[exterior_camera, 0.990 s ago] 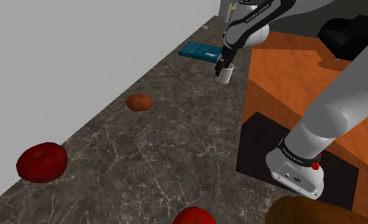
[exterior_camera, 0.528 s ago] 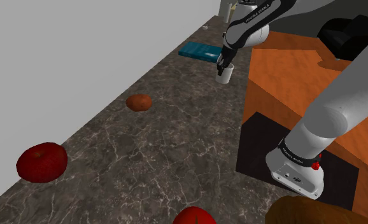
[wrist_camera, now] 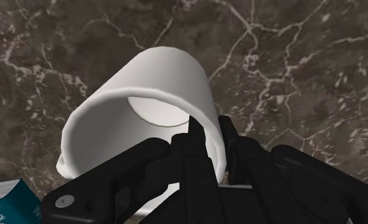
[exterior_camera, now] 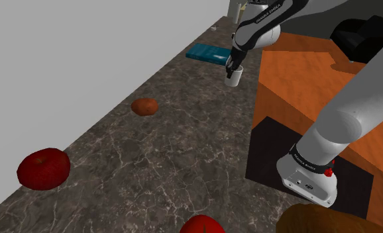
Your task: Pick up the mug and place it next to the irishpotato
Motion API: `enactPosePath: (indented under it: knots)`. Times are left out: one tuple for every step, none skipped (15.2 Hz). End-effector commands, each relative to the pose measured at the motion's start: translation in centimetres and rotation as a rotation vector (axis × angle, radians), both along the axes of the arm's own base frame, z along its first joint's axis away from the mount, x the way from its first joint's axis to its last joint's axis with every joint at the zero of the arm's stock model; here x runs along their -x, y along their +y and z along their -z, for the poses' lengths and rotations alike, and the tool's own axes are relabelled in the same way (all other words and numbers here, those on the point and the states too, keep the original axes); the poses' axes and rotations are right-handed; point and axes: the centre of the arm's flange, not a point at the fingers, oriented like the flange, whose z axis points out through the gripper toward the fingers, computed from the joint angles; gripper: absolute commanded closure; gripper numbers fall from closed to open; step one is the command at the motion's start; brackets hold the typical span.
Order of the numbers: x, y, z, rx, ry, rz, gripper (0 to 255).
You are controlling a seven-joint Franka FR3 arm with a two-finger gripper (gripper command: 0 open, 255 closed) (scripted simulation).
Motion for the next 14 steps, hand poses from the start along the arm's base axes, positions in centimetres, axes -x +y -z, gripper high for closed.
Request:
enactPosePath:
  knots:
    - [0.0, 0.0, -0.8, 0.0, 0.0, 0.0, 255]
    - [0.0, 0.0, -1.4, 0.0, 0.0, 0.0, 255]
    - [0.0, 0.0, -1.9, 0.0, 0.0, 0.0, 255]
    - [0.0, 0.0, -2.4, 0.0, 0.0, 0.0, 255]
    - [0.0, 0.0, -3.0, 0.0, 0.0, 0.0, 255]
    - [0.0, 0.0, -3.5, 0.0, 0.0, 0.0, 255]
    - [0.0, 0.0, -4.0, 0.0, 0.0, 0.0, 255]
    - [0.0, 0.0, -4.5, 0.0, 0.0, 0.0, 255]
    - [0.0, 0.0, -5.1, 0.0, 0.0, 0.0, 255]
    - [0.0, 0.0, -5.6, 0.0, 0.0, 0.0, 255]
    - [0.0, 0.0, -6.1, 0.0, 0.0, 0.0, 255]
    - [0.0, 0.0, -6.7, 0.0, 0.0, 0.0, 255]
    - [0.0, 0.0, -7.2, 0.0, 0.0, 0.0, 255]
    - [0.0, 0.0, -7.7, 0.0, 0.0, 0.0, 255]
